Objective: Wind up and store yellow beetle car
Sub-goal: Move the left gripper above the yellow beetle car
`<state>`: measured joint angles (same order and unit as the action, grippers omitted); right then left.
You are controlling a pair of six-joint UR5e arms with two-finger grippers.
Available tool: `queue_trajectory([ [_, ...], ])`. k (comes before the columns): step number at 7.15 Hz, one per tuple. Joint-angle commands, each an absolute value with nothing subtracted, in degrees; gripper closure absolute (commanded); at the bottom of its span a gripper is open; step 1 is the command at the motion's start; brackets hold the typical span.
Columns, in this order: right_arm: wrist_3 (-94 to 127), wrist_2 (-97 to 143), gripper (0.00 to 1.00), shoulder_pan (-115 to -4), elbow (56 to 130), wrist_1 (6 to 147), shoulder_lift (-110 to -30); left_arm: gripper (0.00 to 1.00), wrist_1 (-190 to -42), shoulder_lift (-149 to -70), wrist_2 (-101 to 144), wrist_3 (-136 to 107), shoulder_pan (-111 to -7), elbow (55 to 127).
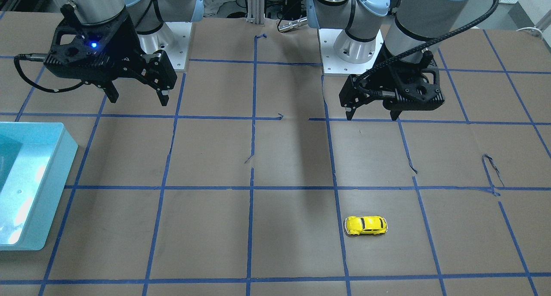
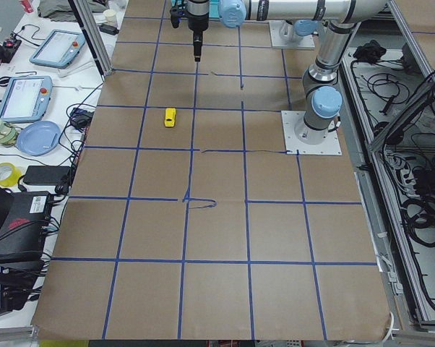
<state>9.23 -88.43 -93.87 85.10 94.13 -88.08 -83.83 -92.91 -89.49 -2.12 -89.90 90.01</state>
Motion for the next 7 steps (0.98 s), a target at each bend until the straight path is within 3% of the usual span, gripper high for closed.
queue_trajectory([
  [1,9.3,-88.4,0.00,-93.9,85.1,94.2,-88.0,0.00,-81.2,-93.4,-89.5,-7.7,-89.3,90.1],
  [6,9.3,-88.3,0.00,-93.9,85.1,94.2,-88.1,0.00,-77.4,-98.9,-90.1,-45.8,-83.6,93.8],
  [7,9.3,-88.4,0.00,-93.9,85.0,94.2,-88.0,0.00,-69.9,-100.4,-89.6,-50.5,-83.6,95.3],
])
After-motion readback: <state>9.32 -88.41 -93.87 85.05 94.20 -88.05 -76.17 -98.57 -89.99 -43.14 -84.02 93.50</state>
